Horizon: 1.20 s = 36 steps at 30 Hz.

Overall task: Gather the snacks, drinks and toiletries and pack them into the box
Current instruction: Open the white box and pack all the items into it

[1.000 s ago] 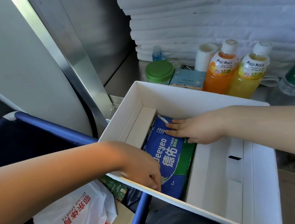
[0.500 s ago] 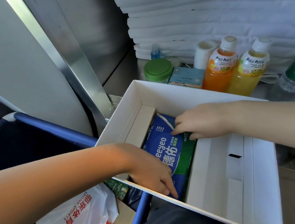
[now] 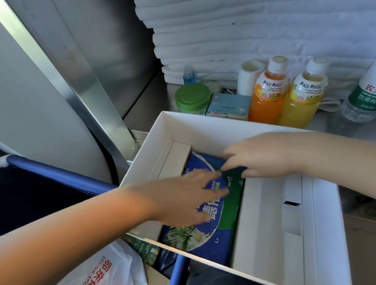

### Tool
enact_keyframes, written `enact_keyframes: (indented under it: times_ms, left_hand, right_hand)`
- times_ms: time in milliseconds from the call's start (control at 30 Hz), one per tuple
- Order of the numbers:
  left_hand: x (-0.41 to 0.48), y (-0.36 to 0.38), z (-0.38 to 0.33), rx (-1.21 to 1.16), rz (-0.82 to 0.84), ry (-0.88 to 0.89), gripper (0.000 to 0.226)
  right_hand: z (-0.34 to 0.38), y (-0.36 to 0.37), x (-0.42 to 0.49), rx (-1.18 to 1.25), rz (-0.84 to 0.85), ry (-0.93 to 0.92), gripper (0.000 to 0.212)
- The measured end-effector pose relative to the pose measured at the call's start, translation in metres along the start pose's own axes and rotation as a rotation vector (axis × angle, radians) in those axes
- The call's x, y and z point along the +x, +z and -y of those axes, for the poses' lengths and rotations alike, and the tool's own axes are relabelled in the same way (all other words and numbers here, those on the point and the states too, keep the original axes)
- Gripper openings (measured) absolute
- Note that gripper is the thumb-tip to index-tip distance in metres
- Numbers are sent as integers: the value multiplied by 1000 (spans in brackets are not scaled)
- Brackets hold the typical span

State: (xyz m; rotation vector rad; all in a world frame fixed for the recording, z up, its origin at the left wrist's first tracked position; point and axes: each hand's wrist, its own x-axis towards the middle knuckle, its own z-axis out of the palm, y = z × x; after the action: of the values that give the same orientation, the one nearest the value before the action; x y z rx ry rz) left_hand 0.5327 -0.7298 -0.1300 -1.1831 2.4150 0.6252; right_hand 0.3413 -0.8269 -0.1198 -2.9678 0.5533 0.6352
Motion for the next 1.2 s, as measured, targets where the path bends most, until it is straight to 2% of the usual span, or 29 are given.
enact_keyframes:
  times_ms: [33,133,200,267,367,467,533,633,700,767,867,933,1033,1133,1200]
  left_hand:
    - [1,-1,9,86,-40,-51,71]
    - [13,-3,22,134,30,-171,86]
    - [23,5,24,149,91,-204,89]
    - [27,10,26,201,97,-218,91]
    - [31,16,29,235,79,-214,91]
    - [29,2,29,229,59,-189,82]
    - [26,-17,29,198,-75,-118,69]
    - [16,-52,25,58,-546,-5,39]
    - [15,-67,27,58,-842,50,35]
    - [21,-75,32,162,-948,-3,41]
    - [36,-68,43,166,-776,-163,51]
    - [46,-58,50,177,-686,-168,49]
    - [50,-55,56,181,-674,-149,50]
    - [50,-54,60,229,-667,-133,53]
    - [49,-56,61,161,-630,-127,52]
  right_hand:
    - [-1,-2,-10,-13,-81,7,43]
    - [-1,-4,-40,34,-412,82,44]
    - [3,-1,-55,10,-516,146,49]
    - [3,3,-65,-80,-474,207,57]
    - [-6,13,-75,96,-394,283,66]
    - [-14,21,-78,214,-389,295,64]
    - [-16,23,-75,261,-418,313,62]
    - [-16,22,-74,322,-452,340,57]
    - [-15,22,-74,351,-485,348,56]
    - [-14,23,-73,363,-522,350,55]
    - [-15,25,-72,400,-582,347,53]
    - [-17,24,-70,455,-635,345,49]
    - [-24,16,-64,513,-738,328,37]
    - [-34,7,-57,434,-852,325,28]
    - [-38,6,-55,411,-889,309,25]
